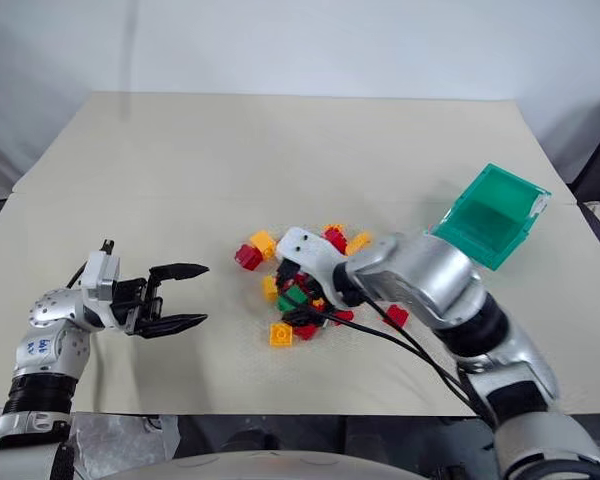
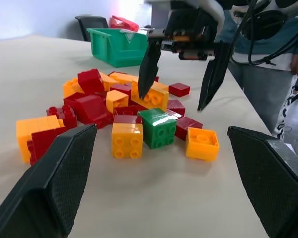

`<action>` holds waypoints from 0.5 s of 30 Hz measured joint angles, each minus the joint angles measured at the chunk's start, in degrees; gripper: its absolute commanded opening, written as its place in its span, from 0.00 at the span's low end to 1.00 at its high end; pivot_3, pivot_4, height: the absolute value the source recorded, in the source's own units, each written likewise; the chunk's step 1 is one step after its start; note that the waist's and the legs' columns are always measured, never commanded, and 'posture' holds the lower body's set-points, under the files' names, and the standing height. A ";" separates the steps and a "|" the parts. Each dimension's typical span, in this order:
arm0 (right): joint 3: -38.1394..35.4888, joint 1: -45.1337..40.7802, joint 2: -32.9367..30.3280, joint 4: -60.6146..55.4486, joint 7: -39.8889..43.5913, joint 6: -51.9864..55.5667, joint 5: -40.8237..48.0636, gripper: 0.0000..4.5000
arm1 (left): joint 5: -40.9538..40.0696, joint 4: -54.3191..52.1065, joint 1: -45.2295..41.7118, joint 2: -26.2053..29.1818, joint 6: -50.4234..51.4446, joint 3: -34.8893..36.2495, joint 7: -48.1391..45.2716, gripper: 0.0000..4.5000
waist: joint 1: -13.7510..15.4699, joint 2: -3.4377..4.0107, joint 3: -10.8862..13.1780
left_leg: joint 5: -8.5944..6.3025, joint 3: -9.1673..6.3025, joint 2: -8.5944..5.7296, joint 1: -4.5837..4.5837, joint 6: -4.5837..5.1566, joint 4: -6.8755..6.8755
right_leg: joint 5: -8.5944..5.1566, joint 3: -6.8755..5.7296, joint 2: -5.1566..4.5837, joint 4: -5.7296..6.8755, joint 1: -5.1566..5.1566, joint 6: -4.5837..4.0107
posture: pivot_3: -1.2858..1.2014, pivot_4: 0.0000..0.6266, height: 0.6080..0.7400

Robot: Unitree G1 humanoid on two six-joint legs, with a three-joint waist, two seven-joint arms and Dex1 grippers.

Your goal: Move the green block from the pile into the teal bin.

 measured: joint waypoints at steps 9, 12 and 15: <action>1.45 -0.98 6.83 7.14 -7.20 1.96 -1.05 1.00 | -0.46 -4.27 4.06 -0.46 0.00 0.75 1.60 1.00 | -0.35 -0.02 -0.02 | -0.03 0.08 -0.05 0.03 0.06 0.00 | 0.00 -0.15 -0.16 0.00 0.03 0.01 | 0.52 0.24 1.00; 0.03 -1.33 10.68 10.52 -9.12 1.96 -1.57 0.91 | -0.48 -5.39 4.49 -1.17 0.00 0.77 2.28 1.00 | -0.99 -0.03 -0.03 | -0.03 0.06 -0.03 0.03 0.05 0.00 | 0.00 -0.17 -0.14 0.03 0.03 0.01 | 0.52 0.24 1.00; -0.35 -1.73 13.20 12.64 -10.11 1.96 -1.65 0.72 | -0.50 -5.90 4.49 -1.30 0.00 0.79 2.81 1.00 | -1.45 -0.02 -0.03 | -0.02 0.06 -0.02 0.09 0.04 0.00 | 0.01 -0.17 -0.14 0.09 0.03 0.01 | 0.52 0.24 1.00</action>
